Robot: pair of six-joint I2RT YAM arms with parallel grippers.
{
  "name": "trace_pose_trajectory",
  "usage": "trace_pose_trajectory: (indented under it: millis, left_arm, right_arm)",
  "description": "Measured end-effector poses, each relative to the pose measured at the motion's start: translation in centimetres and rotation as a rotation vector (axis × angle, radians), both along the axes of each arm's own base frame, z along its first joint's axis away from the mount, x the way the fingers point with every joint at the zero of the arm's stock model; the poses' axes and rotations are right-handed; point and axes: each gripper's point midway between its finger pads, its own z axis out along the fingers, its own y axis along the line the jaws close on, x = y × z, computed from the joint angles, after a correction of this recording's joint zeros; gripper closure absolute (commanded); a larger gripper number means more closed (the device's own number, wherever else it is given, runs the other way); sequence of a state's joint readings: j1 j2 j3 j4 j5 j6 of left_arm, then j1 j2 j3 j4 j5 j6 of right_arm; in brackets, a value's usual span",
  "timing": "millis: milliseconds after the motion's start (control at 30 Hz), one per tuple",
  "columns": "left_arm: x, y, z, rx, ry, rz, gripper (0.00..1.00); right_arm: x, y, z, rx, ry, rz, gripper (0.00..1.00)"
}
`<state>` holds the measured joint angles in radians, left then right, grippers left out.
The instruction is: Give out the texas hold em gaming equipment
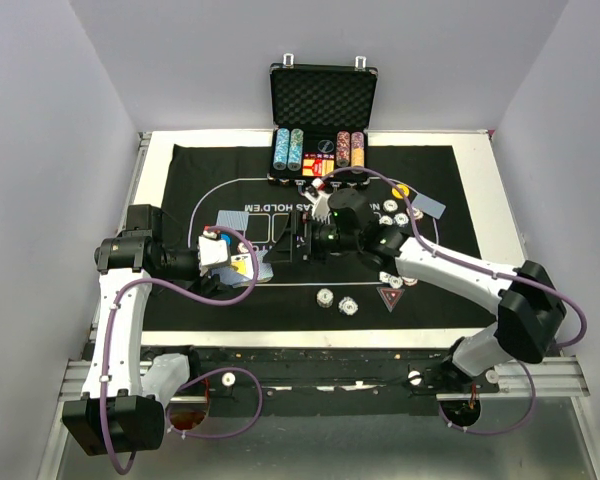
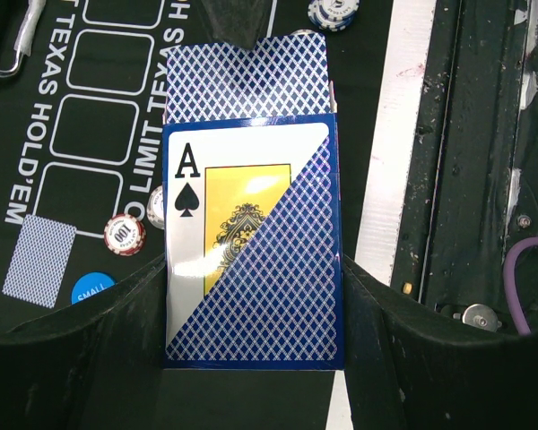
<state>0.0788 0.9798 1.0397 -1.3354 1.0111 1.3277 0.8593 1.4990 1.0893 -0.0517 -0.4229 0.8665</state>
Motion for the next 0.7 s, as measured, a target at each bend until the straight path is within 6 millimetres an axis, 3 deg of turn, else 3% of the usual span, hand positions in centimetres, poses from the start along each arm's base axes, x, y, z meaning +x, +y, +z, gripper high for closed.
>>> trace_pose_trajectory:
  millis: [233,700]
  left_arm:
    - [0.0,0.0,0.0,0.000,0.000,0.000,0.53]
    - [0.0,0.1,0.2,0.004,-0.004,0.001,0.53]
  right_arm:
    - [-0.7,2.3,0.3,0.039,-0.001,0.047,0.05]
    - [-0.9,2.8,-0.3,0.067,0.042,0.035,0.38]
